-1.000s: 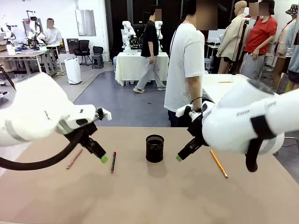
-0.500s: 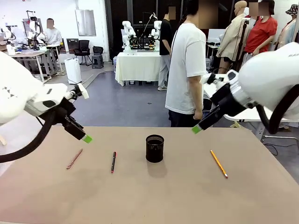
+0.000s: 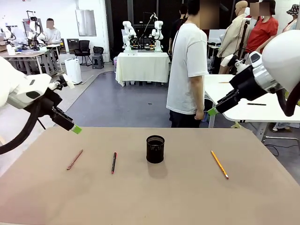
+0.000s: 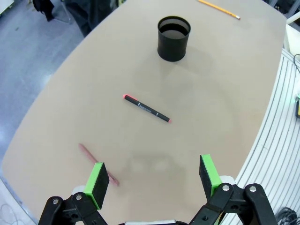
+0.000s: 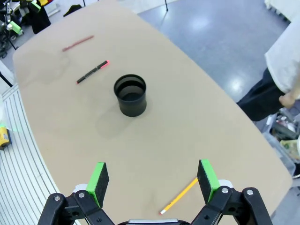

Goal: Place the pens into the pen holder.
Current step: Pick up a writing instrument from the table and place it into the Pen holder.

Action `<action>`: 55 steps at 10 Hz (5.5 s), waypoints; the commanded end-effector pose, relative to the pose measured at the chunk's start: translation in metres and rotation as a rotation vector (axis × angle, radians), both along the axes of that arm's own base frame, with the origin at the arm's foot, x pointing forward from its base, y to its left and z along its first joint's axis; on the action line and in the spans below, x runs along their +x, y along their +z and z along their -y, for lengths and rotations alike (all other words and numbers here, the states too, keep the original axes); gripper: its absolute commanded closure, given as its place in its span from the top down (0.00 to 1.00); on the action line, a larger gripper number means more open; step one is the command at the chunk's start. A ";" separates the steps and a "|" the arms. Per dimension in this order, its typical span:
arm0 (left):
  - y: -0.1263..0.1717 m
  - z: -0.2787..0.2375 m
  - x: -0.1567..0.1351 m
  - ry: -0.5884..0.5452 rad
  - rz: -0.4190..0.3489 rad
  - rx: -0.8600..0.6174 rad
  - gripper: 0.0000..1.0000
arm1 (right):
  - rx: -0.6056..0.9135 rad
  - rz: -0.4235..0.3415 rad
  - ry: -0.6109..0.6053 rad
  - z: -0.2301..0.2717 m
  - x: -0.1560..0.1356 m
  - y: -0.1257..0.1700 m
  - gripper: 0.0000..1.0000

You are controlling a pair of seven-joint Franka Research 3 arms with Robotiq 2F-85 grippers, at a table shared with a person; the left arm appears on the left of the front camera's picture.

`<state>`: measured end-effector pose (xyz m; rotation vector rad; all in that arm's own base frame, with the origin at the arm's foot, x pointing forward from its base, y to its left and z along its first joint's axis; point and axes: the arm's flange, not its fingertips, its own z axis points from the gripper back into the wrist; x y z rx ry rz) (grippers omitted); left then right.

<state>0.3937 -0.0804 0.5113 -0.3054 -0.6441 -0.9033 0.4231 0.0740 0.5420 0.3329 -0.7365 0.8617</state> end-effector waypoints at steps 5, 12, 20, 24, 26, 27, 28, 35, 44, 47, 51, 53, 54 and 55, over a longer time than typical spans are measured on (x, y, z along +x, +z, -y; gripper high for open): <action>0.066 -0.023 0.031 -0.060 0.064 0.009 1.00 | -0.013 -0.007 0.050 0.054 0.034 0.039 1.00; 0.078 -0.016 0.050 -0.204 0.081 -0.018 1.00 | 0.020 -0.019 0.110 0.105 0.035 0.038 1.00; 0.077 -0.011 0.046 -0.178 0.080 -0.010 1.00 | 0.000 -0.035 0.082 0.101 0.027 0.035 1.00; 0.077 -0.011 0.046 -0.178 0.080 -0.010 1.00 | 0.000 -0.035 0.082 0.101 0.027 0.035 1.00; 0.088 0.007 0.038 -0.099 -0.017 -0.023 1.00 | 0.000 -0.035 0.082 0.101 0.027 0.035 1.00; 0.089 0.023 0.043 0.054 -0.114 0.031 1.00 | 0.000 -0.035 0.082 0.101 0.027 0.035 1.00; 0.089 0.034 0.044 0.189 -0.147 0.041 1.00 | 0.000 -0.035 0.082 0.101 0.027 0.035 1.00; 0.021 0.013 0.087 0.579 -0.458 0.275 1.00 | 0.000 -0.035 0.082 0.101 0.027 0.035 1.00; -0.031 0.010 0.129 0.661 -0.435 0.384 1.00 | 0.000 -0.035 0.082 0.101 0.027 0.035 1.00; -0.076 0.003 0.154 0.741 -0.510 0.406 1.00 | 0.000 -0.035 0.082 0.101 0.027 0.035 1.00; -0.125 -0.004 0.184 0.708 -0.578 0.424 1.00 | 0.000 -0.035 0.082 0.101 0.027 0.035 1.00; -0.144 0.001 0.193 0.695 -0.552 0.396 1.00 | 0.000 -0.035 0.082 0.101 0.027 0.035 1.00; -0.155 0.004 0.198 0.699 -0.543 0.377 1.00 | 0.000 -0.035 0.082 0.101 0.027 0.035 1.00; -0.162 0.006 0.202 0.712 -0.540 0.365 1.00 | 0.000 -0.035 0.082 0.101 0.027 0.035 1.00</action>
